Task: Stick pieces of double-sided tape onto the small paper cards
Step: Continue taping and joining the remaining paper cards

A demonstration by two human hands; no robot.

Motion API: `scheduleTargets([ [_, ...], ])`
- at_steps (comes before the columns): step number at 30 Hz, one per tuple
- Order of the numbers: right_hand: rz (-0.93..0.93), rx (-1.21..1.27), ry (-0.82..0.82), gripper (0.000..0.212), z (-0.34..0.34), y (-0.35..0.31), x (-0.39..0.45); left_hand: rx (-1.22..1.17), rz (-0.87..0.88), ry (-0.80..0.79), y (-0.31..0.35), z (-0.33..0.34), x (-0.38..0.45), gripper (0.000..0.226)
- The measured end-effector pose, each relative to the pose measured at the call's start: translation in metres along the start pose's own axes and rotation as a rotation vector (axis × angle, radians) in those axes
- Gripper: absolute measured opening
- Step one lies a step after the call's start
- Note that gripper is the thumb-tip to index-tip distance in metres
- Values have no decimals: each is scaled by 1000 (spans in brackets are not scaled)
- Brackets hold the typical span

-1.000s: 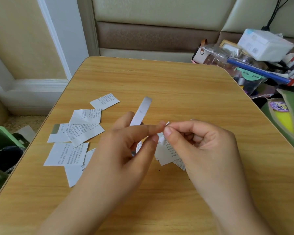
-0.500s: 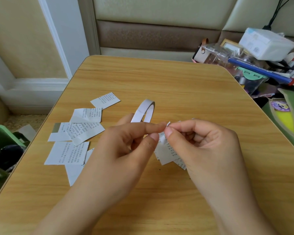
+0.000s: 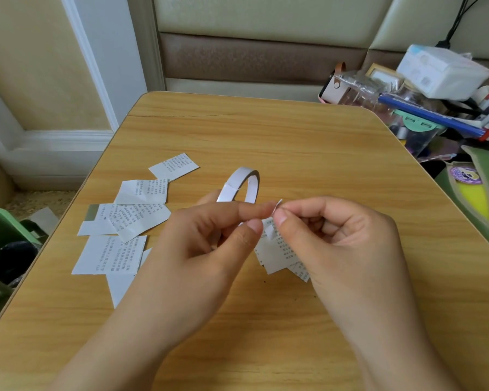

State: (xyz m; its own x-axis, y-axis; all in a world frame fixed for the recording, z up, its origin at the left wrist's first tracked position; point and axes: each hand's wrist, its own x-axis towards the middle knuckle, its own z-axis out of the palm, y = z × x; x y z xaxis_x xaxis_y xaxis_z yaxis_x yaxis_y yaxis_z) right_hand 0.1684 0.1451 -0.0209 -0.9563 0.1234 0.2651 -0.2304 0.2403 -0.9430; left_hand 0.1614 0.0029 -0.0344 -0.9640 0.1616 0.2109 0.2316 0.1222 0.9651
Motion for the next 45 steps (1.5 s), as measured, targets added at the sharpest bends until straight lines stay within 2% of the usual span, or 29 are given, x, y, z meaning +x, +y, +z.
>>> scheduleTargets([
  [10, 27, -22, 19, 10, 0, -1, -1, 146, 51, 25, 3, 4, -3, 28],
  [27, -11, -3, 34, 15, 0, 1, 0, -122, -22, -9, 3, 1, 0, 27],
  [37, -86, -123, 82, 12, 2, 1, -1, 21, -1, 8, 4, 5, -2, 30],
  [42, -70, -89, 68, 10, 1, 0, -1, -41, -18, -27, 2, 3, -2, 28],
  [45, -43, -55, 45, 18, 0, -2, -1, -55, -11, -50, 3, 3, -1, 31],
])
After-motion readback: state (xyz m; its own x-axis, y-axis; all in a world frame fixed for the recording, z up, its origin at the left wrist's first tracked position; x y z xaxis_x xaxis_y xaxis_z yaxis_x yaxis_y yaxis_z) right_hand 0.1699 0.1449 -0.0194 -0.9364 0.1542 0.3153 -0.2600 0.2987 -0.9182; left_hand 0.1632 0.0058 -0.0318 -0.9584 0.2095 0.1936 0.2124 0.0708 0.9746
